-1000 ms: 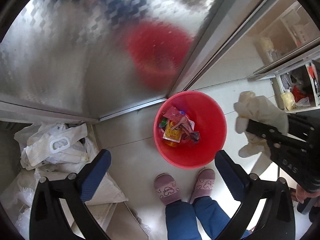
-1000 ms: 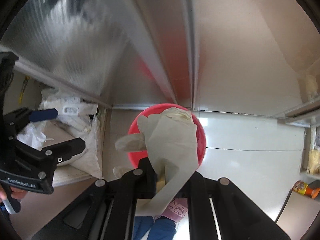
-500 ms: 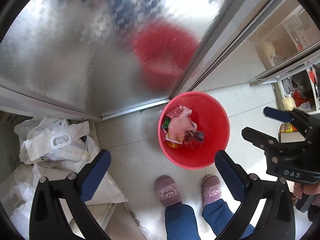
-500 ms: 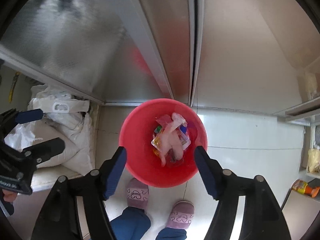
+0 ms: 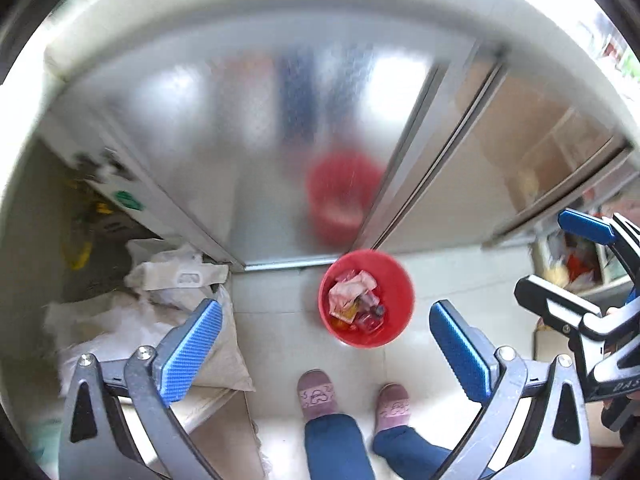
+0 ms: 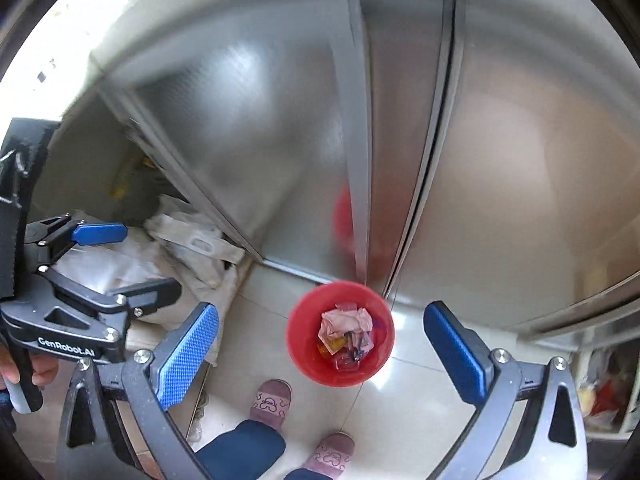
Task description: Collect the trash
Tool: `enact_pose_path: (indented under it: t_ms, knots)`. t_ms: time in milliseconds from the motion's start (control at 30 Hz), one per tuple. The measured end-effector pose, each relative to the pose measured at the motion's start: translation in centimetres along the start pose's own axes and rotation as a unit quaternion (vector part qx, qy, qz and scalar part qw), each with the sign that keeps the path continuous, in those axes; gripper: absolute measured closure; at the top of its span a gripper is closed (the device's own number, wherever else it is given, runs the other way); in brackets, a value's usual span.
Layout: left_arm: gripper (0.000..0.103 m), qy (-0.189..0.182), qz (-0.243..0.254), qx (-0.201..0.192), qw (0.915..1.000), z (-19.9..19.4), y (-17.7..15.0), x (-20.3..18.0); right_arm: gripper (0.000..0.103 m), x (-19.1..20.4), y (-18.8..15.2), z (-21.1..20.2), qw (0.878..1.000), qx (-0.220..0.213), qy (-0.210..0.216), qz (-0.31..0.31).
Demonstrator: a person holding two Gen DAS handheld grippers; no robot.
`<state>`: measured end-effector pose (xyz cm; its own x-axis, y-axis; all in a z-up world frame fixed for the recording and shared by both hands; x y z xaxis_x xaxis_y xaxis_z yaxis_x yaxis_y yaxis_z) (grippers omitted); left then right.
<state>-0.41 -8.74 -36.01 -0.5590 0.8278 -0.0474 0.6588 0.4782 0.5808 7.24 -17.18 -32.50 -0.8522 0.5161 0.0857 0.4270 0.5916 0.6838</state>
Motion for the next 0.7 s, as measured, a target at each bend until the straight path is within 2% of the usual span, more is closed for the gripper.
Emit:
enact_pose_path:
  t_ms: [100,300,400,567,700]
  knots:
    - [0.000,0.009,-0.012,-0.021,0.9997,-5.5,1.6,-0.5,0.000,0.7,2.7,-5.7,1.000,-0.025,0.000,-0.005]
    - [0.000,0.042,-0.040,-0.080,0.9951,-16.7,5.0,-1.8,0.000,2.4,6.9,-14.4,0.999,-0.045,-0.004,-0.016]
    - [0.000,0.045,-0.041,-0.108,0.9923,-21.8,6.4,-2.2,0.000,3.2,9.3,-19.1,0.997,-0.077,-0.005,-0.019]
    - [0.000,0.044,-0.030,-0.148,0.9876,-28.2,8.5,-3.1,0.000,4.7,12.1,-25.1,0.994,-0.107,-0.021,-0.030]
    - [0.000,0.043,-0.029,-0.172,0.9837,-31.8,9.5,-3.8,0.000,5.4,13.0,-28.4,0.990,-0.132,-0.037,-0.037]
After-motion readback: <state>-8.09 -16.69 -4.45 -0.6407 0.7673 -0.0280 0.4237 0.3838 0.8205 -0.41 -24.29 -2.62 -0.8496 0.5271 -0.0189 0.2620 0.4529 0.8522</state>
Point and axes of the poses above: each gripper's, at about its wrist camera, not at the fingertips, and z roughly the way its jaws point, x to its left, y to its top, the point moved 5 cm from there along z, roughly the way its jaws point, and after that the axes turned 14 degrees about -x, right-handed, at the moved point
